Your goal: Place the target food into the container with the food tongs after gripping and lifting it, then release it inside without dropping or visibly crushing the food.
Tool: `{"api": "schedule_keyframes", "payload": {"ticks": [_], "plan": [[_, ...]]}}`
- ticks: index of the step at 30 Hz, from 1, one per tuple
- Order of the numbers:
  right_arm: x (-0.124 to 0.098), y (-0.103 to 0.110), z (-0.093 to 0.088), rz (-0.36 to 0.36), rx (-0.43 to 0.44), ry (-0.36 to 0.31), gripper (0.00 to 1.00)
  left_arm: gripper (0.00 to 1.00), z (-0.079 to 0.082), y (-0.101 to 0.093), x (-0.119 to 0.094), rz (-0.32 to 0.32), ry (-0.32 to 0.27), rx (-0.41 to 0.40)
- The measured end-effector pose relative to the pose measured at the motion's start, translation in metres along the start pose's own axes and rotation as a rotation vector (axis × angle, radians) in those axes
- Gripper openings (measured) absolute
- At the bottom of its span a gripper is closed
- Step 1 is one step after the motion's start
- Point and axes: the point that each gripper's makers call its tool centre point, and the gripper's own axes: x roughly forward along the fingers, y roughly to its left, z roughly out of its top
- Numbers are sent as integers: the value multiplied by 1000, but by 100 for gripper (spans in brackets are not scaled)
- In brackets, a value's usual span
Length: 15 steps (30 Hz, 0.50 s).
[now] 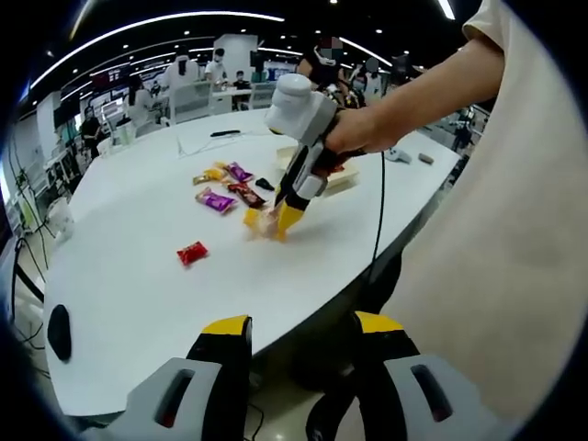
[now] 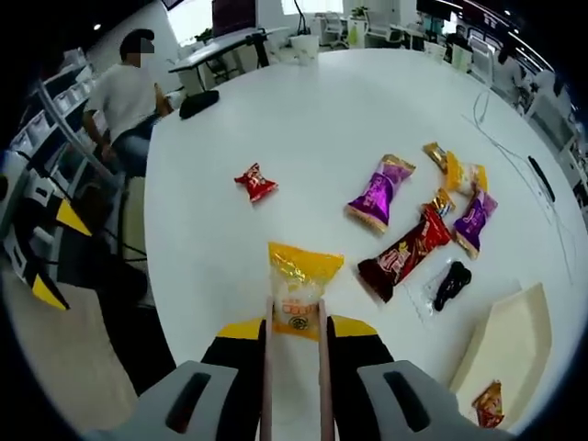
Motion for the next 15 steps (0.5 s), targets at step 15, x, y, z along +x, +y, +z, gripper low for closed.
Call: {"api": "schedule_keyframes", "payload": {"ticks": [15], "plan": [[-15, 4, 0, -4, 49, -68, 25, 43, 4, -7, -1, -19, 13, 39]]}}
